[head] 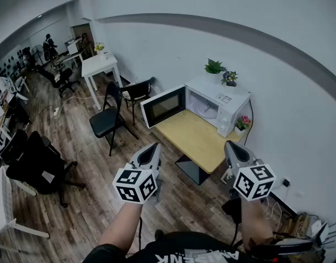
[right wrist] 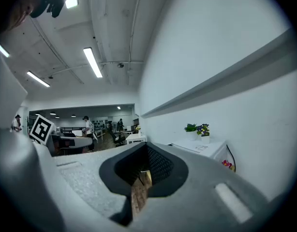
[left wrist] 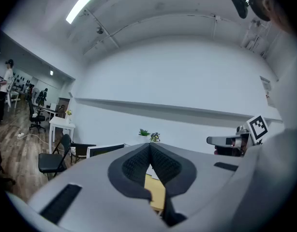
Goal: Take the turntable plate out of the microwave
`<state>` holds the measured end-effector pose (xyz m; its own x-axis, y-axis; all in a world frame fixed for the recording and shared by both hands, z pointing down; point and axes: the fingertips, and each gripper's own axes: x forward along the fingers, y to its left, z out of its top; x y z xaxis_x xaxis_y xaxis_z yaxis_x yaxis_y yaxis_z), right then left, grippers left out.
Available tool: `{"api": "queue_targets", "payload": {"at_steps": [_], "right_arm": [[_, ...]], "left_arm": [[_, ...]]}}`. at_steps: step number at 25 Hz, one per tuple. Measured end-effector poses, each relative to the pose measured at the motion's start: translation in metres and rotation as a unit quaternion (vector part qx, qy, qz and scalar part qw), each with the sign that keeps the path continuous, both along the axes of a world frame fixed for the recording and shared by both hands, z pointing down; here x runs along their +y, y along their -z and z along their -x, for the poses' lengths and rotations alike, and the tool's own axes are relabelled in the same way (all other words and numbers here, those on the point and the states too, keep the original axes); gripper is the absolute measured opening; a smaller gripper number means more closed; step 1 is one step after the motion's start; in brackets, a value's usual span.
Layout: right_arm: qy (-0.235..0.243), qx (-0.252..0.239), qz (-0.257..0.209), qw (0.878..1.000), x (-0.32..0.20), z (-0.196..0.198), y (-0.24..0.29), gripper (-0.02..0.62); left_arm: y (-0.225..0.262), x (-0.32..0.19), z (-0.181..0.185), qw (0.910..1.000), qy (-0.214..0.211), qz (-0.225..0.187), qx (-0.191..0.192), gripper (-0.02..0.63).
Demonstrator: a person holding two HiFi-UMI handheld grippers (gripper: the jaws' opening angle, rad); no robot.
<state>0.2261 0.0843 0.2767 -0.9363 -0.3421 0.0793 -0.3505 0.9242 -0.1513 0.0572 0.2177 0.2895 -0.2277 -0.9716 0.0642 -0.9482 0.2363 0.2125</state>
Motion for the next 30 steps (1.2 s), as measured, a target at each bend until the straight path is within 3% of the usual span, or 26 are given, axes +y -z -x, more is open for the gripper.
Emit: {"api": "queue_targets", "payload": {"at_steps": [8,11,20,26,30], "right_arm": [[-0.002,0.012,-0.004,1.0,0.001,0.009,-0.002,0.003],[-0.008,-0.006,0.005,1.0,-0.001,0.009,-0.001,0.002],[0.0,-0.013,0.019,1.0,0.012,0.022,-0.005,0.002],[0.0,-0.004,0.017,1.0,0.021,0.043,-0.012,0.003],[-0.018,-0.026,0.026,0.999,0.03,0.058,-0.013,0.002]], "left_arm": [[0.004,0.001,0.011,0.9999,0.003,-0.011,0.005,0.003],[-0.003,-0.004,0.01,0.9999,-0.001,-0.003,0.012,0.002],[-0.006,0.005,0.013,0.9997,-0.016,0.012,-0.016,0.003],[-0.008,0.014,0.029,0.9995,-0.025,0.012,-0.014,0.003],[-0.012,0.032,0.046,0.9994,-0.029,0.017,-0.012,0.002]]}}
